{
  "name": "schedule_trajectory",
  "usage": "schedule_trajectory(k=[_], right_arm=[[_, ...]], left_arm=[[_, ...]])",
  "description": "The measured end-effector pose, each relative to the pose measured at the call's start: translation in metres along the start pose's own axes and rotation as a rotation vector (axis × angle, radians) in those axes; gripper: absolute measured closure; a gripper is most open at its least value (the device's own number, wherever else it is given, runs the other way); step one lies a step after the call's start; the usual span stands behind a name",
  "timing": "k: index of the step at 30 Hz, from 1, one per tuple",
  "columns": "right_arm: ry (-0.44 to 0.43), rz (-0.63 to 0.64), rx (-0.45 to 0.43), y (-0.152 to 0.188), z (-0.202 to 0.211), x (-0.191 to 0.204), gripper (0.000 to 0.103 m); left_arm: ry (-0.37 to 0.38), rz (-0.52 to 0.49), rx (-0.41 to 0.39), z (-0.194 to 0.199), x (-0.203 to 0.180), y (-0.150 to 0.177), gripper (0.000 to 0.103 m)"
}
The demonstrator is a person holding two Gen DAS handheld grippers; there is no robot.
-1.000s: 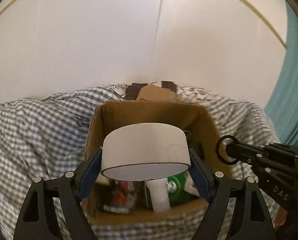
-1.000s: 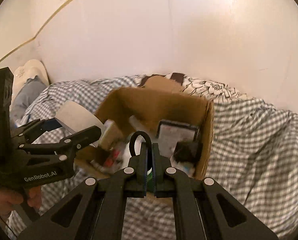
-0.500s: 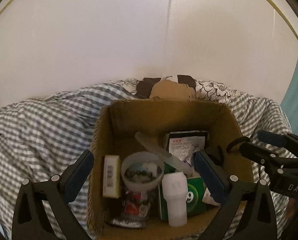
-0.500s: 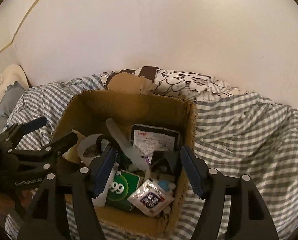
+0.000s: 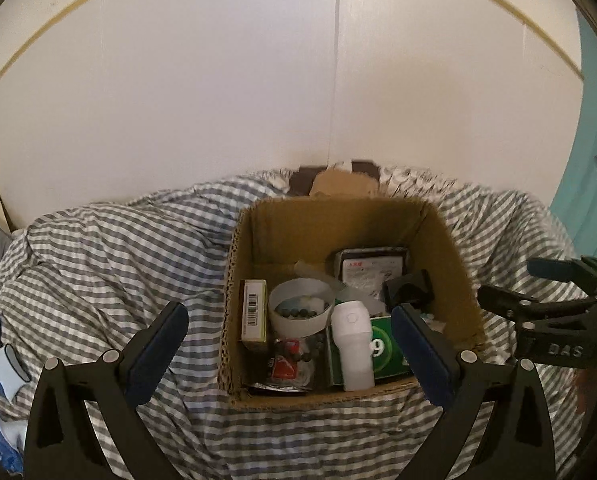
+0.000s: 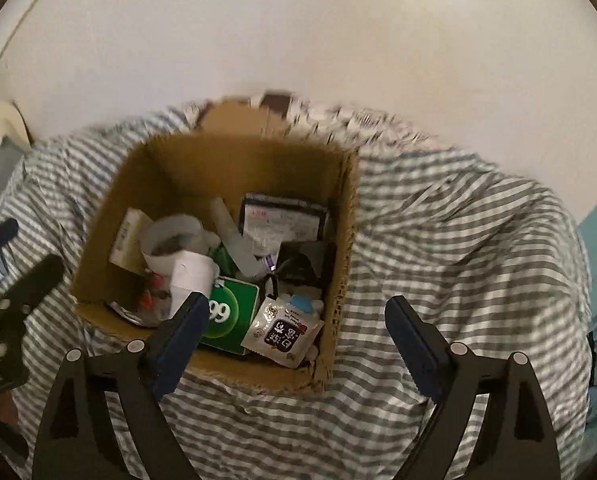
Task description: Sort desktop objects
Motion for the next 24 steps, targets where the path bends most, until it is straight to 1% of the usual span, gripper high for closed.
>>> schedule_trajectory(k=[1, 3, 4, 5, 7, 8, 10, 11, 12, 14, 17, 22, 24], right_arm=[[0.001, -0.008, -0.032, 0.003, 0.010, 0.001, 0.013], [0.012, -0.029, -0.090, 0.012, 0.030, 0.000, 0.008], [0.018, -0.040, -0.120, 0.020, 0.040, -0.002, 0.000], [0.022, -0.056, -0.152, 0.031, 0.048, -0.008, 0.000], [0.021, -0.105, -0.203, 0.056, 0.059, -0.020, 0.000], [0.024, -0.133, -0.216, 0.068, 0.061, -0.026, 0.000], [0.013, -0.173, -0.231, 0.089, 0.062, -0.033, 0.000], [0.014, -0.187, -0.231, 0.097, 0.061, -0.036, 0.000], [0.019, -0.205, -0.228, 0.103, 0.060, -0.040, 0.000], [0.022, -0.241, -0.231, 0.114, 0.058, -0.046, 0.000], [-0.005, -0.261, -0.211, 0.117, 0.053, -0.048, 0.000], [0.013, -0.237, -0.235, 0.119, 0.056, -0.048, 0.000], [0.019, -0.230, -0.237, 0.119, 0.055, -0.048, 0.000]], left_arm=[[0.000, 0.009, -0.010, 0.005, 0.000, 0.000, 0.000], [-0.037, 0.060, -0.039, 0.021, 0.003, 0.010, 0.000], [-0.042, 0.085, -0.051, 0.027, 0.003, 0.018, 0.000], [-0.040, 0.111, -0.058, 0.032, 0.004, 0.026, 0.000], [-0.007, 0.168, -0.065, 0.037, 0.001, 0.047, 0.000], [0.017, 0.193, -0.052, 0.037, 0.000, 0.062, 0.000], [0.031, 0.204, -0.027, 0.036, -0.001, 0.077, 0.000], [0.025, 0.192, -0.011, 0.036, -0.002, 0.085, 0.000], [0.002, 0.180, 0.004, 0.036, -0.001, 0.090, 0.000], [-0.008, 0.157, 0.007, 0.038, -0.004, 0.097, 0.000], [-0.018, 0.148, 0.005, 0.041, -0.005, 0.102, 0.000], [-0.001, 0.160, -0.004, 0.042, -0.010, 0.103, 0.000], [-0.011, 0.160, -0.020, 0.043, -0.012, 0.101, 0.000]])
Point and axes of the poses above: each gripper's, at about its wrist camera, not at the fingertips, and z roughly against the way its jaws point, x to its left, y to its underside, the point moved 6 cm from there along -z, roughly the way its jaws point, and after that the axes turned 8 degrees about -z, right-handed, at the moved point
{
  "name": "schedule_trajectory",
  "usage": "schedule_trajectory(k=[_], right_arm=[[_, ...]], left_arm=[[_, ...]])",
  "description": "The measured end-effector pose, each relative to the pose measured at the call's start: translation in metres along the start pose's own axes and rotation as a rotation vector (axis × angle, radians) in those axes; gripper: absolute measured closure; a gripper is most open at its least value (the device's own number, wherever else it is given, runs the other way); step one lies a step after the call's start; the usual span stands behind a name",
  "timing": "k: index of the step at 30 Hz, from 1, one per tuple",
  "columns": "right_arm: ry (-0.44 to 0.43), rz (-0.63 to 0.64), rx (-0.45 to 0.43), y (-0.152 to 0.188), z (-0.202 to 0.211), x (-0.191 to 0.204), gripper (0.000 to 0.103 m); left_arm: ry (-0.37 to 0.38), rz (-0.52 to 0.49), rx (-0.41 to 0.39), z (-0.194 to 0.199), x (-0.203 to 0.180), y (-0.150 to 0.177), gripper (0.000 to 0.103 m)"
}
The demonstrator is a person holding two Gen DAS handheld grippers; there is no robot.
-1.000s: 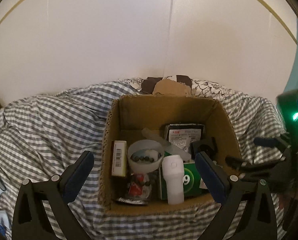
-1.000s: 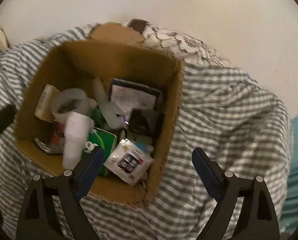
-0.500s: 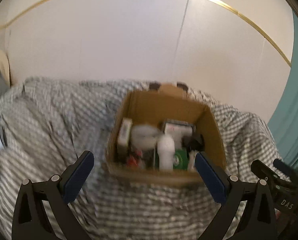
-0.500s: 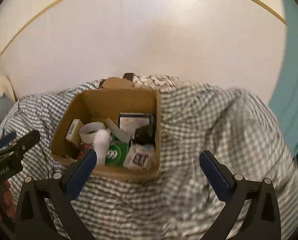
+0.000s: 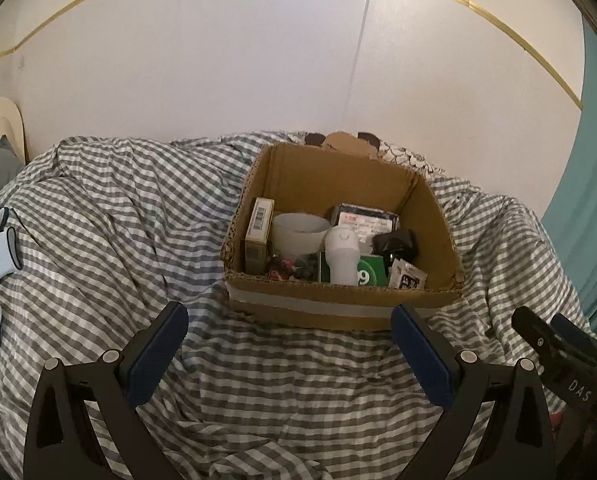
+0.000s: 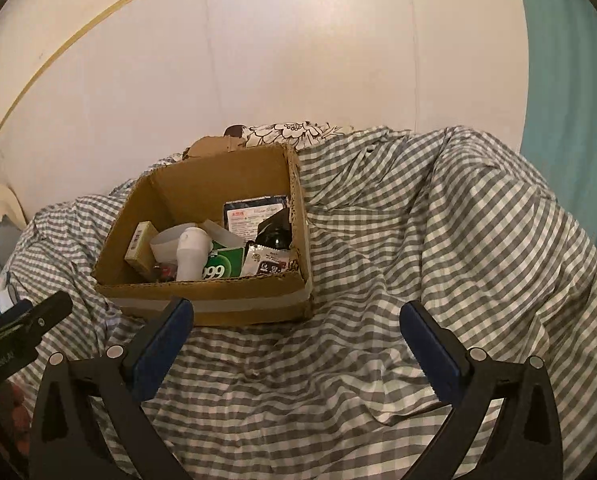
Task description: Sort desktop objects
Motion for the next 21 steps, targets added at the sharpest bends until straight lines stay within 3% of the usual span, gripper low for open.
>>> schedule_trajectory(k=[10, 21], right_arm=[[0.015, 0.017, -0.011, 0.005, -0.002, 0.001, 0.000], [0.018, 0.032, -0.002, 0.011, -0.003, 0.004, 0.000]], left_arm=[[-0.057, -0.034, -0.035, 0.004, 0.001, -0.003, 0.000], [-0.021, -0.058, -0.006, 0.003, -0.011, 0.002, 0.000]])
Point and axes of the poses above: each gripper's, at about its wrist camera, not at the fingertips, and z roughly against the way its jaws point, x to its left, y to its underside, the point moved 6 cm from there along -z, roughly the way its jaws point, and after that the axes turned 8 degrees about -z, right-handed, at the moved point
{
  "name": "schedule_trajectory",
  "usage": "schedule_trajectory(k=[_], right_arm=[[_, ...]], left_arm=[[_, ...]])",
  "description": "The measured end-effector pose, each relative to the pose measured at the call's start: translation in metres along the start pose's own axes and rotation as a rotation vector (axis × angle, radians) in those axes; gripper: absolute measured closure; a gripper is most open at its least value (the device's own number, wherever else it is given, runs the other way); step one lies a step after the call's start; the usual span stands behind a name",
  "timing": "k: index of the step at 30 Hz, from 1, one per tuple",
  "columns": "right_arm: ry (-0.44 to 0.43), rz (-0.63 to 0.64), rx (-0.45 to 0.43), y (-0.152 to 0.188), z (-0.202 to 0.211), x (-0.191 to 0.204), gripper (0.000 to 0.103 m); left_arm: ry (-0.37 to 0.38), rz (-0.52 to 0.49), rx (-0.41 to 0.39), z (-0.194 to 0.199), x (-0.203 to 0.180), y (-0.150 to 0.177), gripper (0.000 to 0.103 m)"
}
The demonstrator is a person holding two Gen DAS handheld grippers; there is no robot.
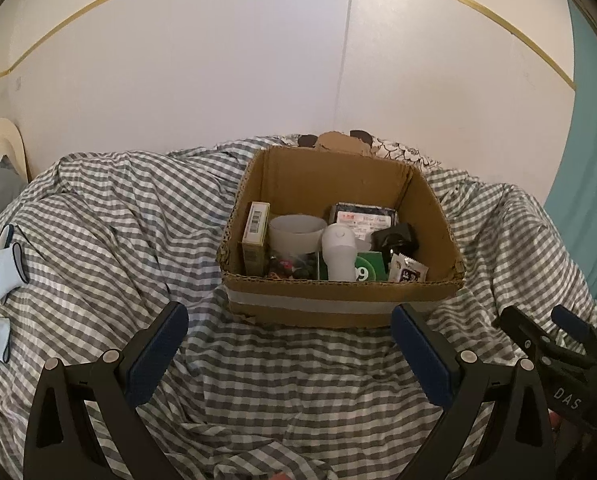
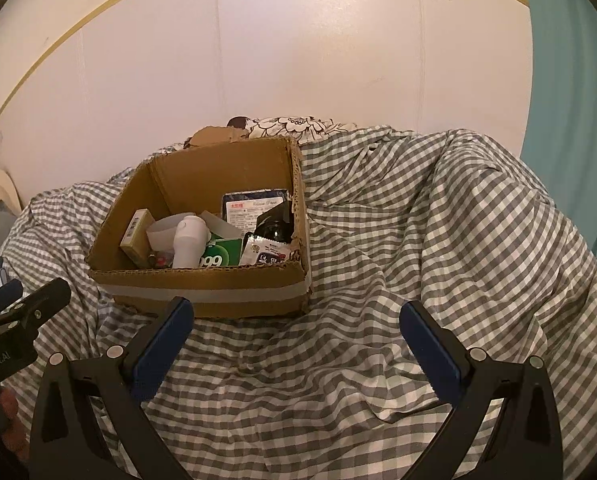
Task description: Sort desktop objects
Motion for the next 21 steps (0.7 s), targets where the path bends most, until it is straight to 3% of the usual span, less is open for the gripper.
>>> schedule_trajectory(k=[21], right_arm=[[0.007, 0.013, 0.023, 0.0023, -0.0031, 0.0044, 0.000]], left_arm=[[-0.052, -0.030, -0.009, 0.0017, -0.0033, -0.0010, 0.000]])
Point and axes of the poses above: each gripper's, at about its wrist camera, not at the fingertips, and z roughly against the way its jaws point, x to its left, y to its underside, the point moved 6 cm from there along -z, roughly the way its jaws point, and after that the axes turned 8 degrees about -z, right-handed, at the moved point
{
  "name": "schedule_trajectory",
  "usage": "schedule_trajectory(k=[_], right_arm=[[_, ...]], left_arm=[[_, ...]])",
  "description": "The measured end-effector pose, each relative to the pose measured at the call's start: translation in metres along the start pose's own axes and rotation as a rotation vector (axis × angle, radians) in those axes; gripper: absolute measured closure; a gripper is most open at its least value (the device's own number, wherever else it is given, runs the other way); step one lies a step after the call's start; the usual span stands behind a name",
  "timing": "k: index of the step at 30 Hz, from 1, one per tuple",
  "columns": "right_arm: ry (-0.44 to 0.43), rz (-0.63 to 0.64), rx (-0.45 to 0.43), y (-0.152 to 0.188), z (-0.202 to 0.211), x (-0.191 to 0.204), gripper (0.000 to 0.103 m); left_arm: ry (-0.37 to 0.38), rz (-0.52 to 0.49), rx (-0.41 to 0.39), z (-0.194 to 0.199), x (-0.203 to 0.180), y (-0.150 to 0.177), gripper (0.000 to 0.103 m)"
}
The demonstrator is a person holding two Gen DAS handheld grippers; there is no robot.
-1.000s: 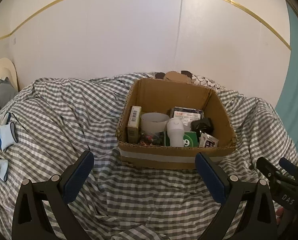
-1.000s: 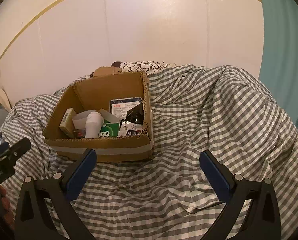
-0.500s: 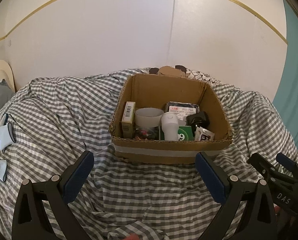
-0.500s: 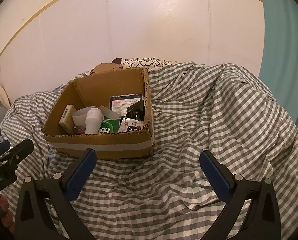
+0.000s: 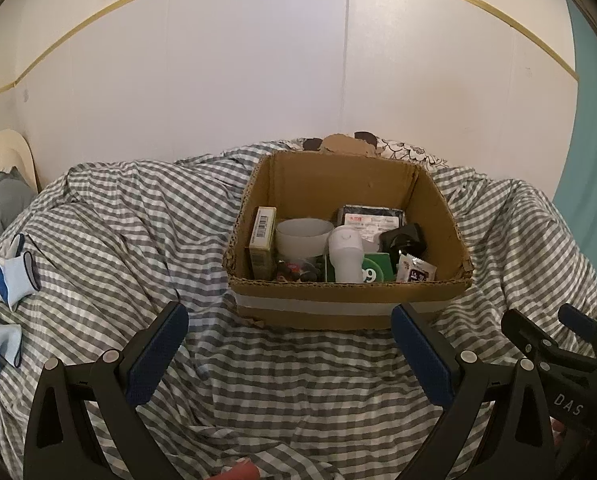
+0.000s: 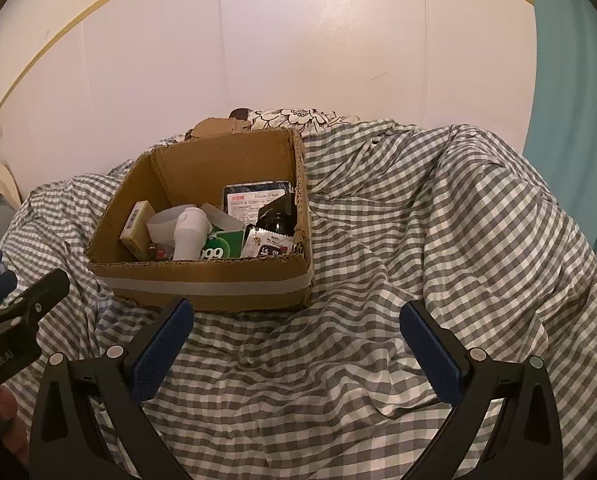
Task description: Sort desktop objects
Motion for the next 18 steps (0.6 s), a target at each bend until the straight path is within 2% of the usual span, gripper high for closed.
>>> schedule_trajectory(k=[18], right_arm=[[-0.003, 0.010, 0.014, 0.0029, -0.0018, 0.0015, 0.000]], left_arm=[[0.020, -0.001, 0.004, 0.0001, -0.0013, 0.0011, 0.000]])
Point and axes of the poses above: each gripper's, at about its wrist camera, not at the fingertips, and z roughly against the way its jaws point, x to its left, y to its underside, the point moved 6 cm from there along -z, roughly the way its jaws point, and after that the axes turned 8 degrees about -z, right-handed, at the moved point
